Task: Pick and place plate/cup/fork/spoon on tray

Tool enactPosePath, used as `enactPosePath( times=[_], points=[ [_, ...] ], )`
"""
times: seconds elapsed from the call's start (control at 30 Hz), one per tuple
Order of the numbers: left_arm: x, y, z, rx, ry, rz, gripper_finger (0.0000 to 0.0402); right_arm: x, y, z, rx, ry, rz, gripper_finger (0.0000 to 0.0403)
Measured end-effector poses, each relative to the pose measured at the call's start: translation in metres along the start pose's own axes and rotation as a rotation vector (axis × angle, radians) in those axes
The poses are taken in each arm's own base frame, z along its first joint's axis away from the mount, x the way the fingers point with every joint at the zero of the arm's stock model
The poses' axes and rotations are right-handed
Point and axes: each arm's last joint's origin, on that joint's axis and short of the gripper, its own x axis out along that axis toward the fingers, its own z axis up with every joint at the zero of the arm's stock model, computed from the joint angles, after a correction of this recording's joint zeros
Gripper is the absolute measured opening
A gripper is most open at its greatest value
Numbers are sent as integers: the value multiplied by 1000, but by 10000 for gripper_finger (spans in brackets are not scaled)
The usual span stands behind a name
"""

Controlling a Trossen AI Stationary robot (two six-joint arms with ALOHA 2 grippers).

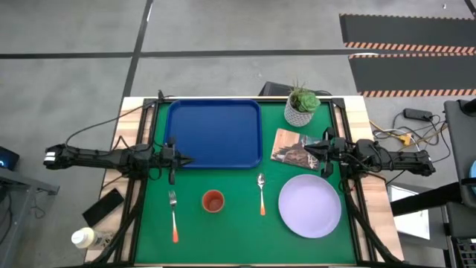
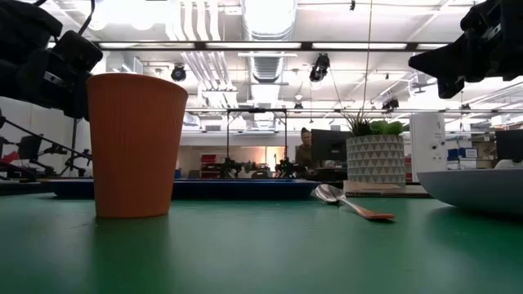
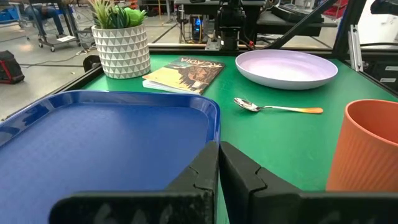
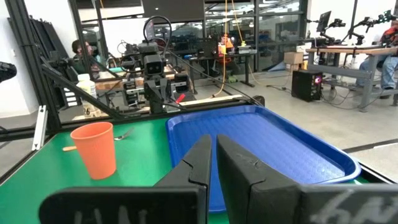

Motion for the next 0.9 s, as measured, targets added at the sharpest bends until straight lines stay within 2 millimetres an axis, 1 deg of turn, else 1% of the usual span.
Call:
enactPosePath(
  times=[0.73,0.8,0.87,0.9],
  points=[
    [0,0,0,0,0,0,0,0,0,0,0,0,0,18],
    [0,0,0,25,-1,2,0,0,0,0,0,0,0,18],
    [0,0,5,17,-47,1,0,0,0,0,0,0,0,18],
    [0,0,10,-36,-103,-5,0,0,0,0,0,0,0,18]
  ],
)
